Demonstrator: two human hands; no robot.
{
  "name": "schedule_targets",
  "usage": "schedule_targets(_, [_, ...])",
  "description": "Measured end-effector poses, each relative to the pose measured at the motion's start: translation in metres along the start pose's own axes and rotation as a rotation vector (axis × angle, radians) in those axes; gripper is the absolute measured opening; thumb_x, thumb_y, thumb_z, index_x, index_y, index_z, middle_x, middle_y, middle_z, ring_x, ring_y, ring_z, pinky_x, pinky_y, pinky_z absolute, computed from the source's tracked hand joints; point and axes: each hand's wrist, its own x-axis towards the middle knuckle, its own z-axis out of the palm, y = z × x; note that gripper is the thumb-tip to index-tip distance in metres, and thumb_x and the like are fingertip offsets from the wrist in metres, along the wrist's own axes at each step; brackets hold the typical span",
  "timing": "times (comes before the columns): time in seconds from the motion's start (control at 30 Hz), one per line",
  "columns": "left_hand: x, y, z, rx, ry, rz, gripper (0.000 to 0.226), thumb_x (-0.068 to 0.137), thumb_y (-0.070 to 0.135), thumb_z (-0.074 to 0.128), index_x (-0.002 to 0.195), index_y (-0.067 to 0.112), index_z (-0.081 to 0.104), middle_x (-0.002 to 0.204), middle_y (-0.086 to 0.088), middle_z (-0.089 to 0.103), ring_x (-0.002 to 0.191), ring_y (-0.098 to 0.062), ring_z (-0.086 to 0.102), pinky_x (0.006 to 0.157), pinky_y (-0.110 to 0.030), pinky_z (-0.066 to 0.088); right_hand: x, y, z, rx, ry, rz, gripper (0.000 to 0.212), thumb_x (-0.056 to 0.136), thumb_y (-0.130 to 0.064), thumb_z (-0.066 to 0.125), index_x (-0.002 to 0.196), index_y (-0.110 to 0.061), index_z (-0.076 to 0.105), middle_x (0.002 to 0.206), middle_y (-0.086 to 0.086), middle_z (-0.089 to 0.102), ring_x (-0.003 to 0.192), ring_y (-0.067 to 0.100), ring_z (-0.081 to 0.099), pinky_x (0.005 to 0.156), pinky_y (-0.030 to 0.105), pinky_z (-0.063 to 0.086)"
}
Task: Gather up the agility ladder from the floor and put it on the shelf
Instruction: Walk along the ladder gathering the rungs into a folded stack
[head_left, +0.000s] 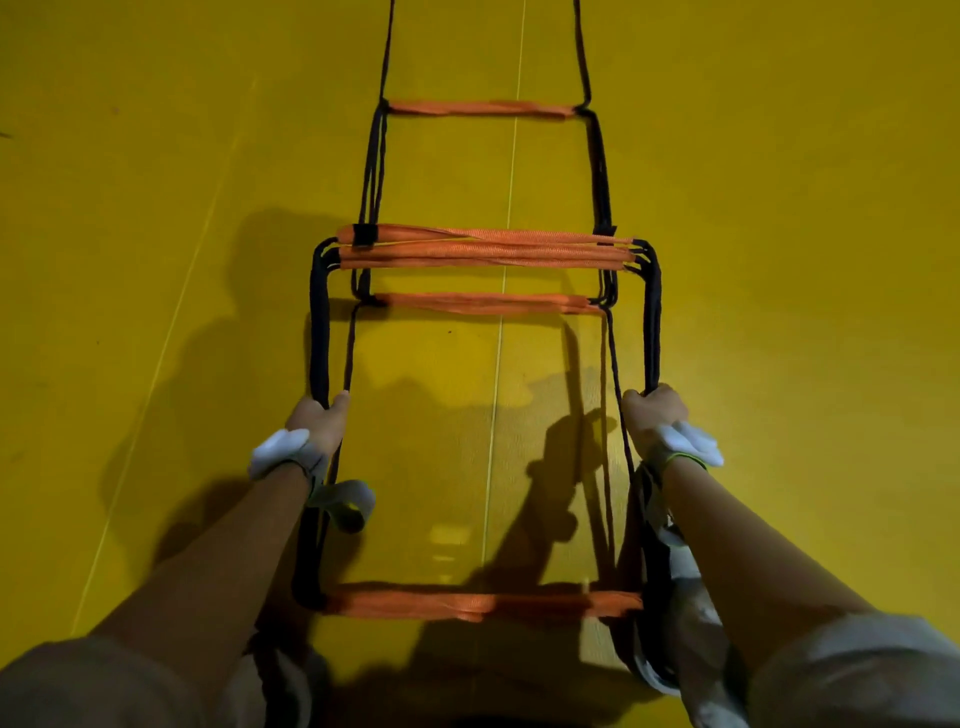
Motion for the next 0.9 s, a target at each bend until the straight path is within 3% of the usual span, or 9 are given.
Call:
schedule_targets(0.07, [0.006,-0.002,0.006,0.049,-0.009,-0.004,0.059,0.098,0.039,0.049,0.135,-0.007,0.043,0.116,-0.035,0.059,0.110,-0.052,0.057,0.088,-0.056,0.048,0.011,0.002,0.015,0.011,-0.003,0.004,0.022,0.085,-0.031,0.048,0.089,-0.012,0.057,0.067,0.005,0.054,0.053,0.020,0.047,0.057,0.029,0.040])
schedule_targets(0.13, [0.010,-0.004,0.013,0.081,-0.010,0.004,0.061,0.098,0.033,0.053,0.139,-0.009,0.037,0.131,-0.035,0.053,0.114,-0.052,0.054,0.091,-0.057,0.048,0.019,0.007,0.025,-0.014,-0.006,0.022,0.023,0.083,-0.034,0.047,0.088,-0.014,0.057,0.065,0.002,0.051,0.054,0.020,0.048,0.058,0.029,0.040])
schedule_targets(0.33, [0.018,-0.005,0.028,0.151,-0.034,-0.026,0.060,0.098,0.027,0.054,0.145,-0.003,0.031,0.136,-0.031,0.049,0.116,-0.051,0.053,0.092,-0.055,0.047,0.034,0.019,0.044,-0.035,-0.063,0.050,0.022,0.081,-0.031,0.050,0.091,-0.012,0.058,0.071,0.006,0.056,0.060,0.026,0.051,0.064,0.032,0.046])
schedule_targets(0.47, [0.022,-0.006,0.034,0.212,-0.030,-0.047,0.056,0.101,0.025,0.049,0.146,-0.004,0.032,0.134,-0.033,0.052,0.115,-0.049,0.055,0.093,-0.053,0.046,0.040,0.026,0.051,-0.033,-0.076,0.046,0.028,0.087,-0.021,0.053,0.104,-0.001,0.064,0.080,0.013,0.063,0.052,0.019,0.040,0.048,0.025,0.028])
schedule_targets(0.63, [0.024,-0.003,0.030,0.157,-0.041,-0.064,0.049,0.101,0.027,0.046,0.135,-0.008,0.046,0.105,-0.033,0.061,0.078,-0.043,0.056,0.075,-0.050,0.042,0.030,0.019,0.044,0.066,-0.108,0.070,0.034,0.089,-0.025,0.049,0.116,-0.009,0.062,0.079,0.008,0.060,0.057,0.022,0.050,0.051,0.024,0.034])
schedule_targets(0.7, [0.022,0.000,0.026,0.135,-0.077,-0.098,0.052,0.101,0.029,0.047,0.138,-0.007,0.044,0.124,-0.035,0.057,0.109,-0.050,0.057,0.089,-0.055,0.045,0.019,0.011,0.034,0.071,-0.152,0.122,0.033,0.088,-0.031,0.046,0.111,-0.015,0.063,0.072,0.006,0.059,0.061,0.025,0.052,0.055,0.027,0.036])
schedule_targets(0.77, [0.021,0.003,0.021,0.100,-0.118,-0.138,0.057,0.100,0.031,0.048,0.144,-0.004,0.039,0.137,-0.032,0.051,0.123,-0.048,0.051,0.100,-0.055,0.044,0.008,0.002,0.021,0.031,-0.184,0.182,0.029,0.083,-0.040,0.043,0.095,-0.020,0.062,0.069,0.007,0.056,0.064,0.026,0.051,0.056,0.028,0.034])
schedule_targets(0.83, [0.020,0.006,0.015,0.001,-0.140,-0.165,0.048,0.098,0.032,0.052,0.132,-0.002,0.054,0.124,-0.031,0.059,0.113,-0.044,0.059,0.099,-0.053,0.047,-0.002,-0.010,0.007,-0.028,-0.170,0.208,0.031,0.078,-0.043,0.043,0.084,-0.018,0.061,0.069,0.008,0.053,0.063,0.025,0.048,0.054,0.029,0.029])
schedule_targets(0.9, [0.014,0.010,0.006,-0.104,-0.158,-0.166,0.032,0.097,0.030,0.055,0.082,0.003,0.064,0.080,-0.023,0.061,0.071,-0.032,0.058,0.079,-0.042,0.048,-0.009,-0.019,-0.004,-0.029,-0.162,0.207,0.036,0.077,-0.042,0.044,0.083,-0.014,0.066,0.074,0.009,0.059,0.064,0.025,0.051,0.055,0.028,0.033])
